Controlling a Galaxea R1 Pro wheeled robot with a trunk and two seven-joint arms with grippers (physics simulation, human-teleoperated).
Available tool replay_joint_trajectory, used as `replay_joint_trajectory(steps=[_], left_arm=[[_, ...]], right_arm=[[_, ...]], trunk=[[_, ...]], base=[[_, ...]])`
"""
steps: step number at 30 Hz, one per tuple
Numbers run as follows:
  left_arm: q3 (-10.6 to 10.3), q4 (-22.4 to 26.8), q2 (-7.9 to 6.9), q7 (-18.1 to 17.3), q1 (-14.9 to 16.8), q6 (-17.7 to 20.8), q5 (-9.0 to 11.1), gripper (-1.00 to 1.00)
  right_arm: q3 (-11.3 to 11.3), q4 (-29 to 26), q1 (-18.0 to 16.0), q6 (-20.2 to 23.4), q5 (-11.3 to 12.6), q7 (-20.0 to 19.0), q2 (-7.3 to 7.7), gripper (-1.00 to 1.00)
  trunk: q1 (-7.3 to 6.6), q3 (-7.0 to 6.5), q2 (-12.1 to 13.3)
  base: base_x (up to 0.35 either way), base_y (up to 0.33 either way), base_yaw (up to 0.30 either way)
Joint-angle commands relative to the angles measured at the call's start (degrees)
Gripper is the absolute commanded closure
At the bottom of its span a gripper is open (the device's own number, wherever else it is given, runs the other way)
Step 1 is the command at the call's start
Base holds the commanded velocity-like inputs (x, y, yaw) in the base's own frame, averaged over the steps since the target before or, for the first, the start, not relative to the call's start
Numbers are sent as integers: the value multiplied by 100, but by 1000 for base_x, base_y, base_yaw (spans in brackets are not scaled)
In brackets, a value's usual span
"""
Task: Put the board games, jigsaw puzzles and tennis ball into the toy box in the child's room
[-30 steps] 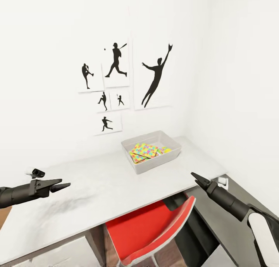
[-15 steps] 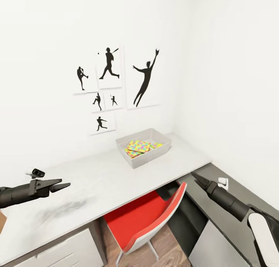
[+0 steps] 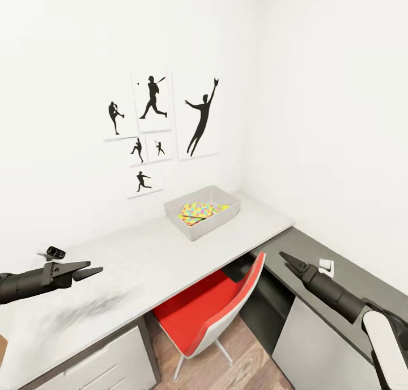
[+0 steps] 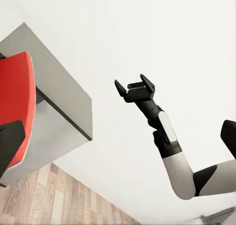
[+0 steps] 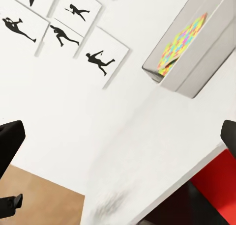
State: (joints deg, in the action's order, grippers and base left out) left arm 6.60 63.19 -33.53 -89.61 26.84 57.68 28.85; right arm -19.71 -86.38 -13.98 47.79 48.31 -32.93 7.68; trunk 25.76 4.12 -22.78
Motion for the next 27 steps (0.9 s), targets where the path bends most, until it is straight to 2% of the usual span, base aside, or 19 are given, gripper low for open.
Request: replay_joint_trajectory(steps=[1,27], left_arm=[[-1,0,-1,-19,0,60,1,-100],[3,0,-5,-17,2,59,-2,-100]], right_arm=[[-7,-1,-8,37,2,-14,-1,-100],[-16,113,-8,37,5,-18,5,-100]], trunk=[[2,7,-14],[2,-174,-14]], base=[[-233,206,-218],[-260,173,-218]])
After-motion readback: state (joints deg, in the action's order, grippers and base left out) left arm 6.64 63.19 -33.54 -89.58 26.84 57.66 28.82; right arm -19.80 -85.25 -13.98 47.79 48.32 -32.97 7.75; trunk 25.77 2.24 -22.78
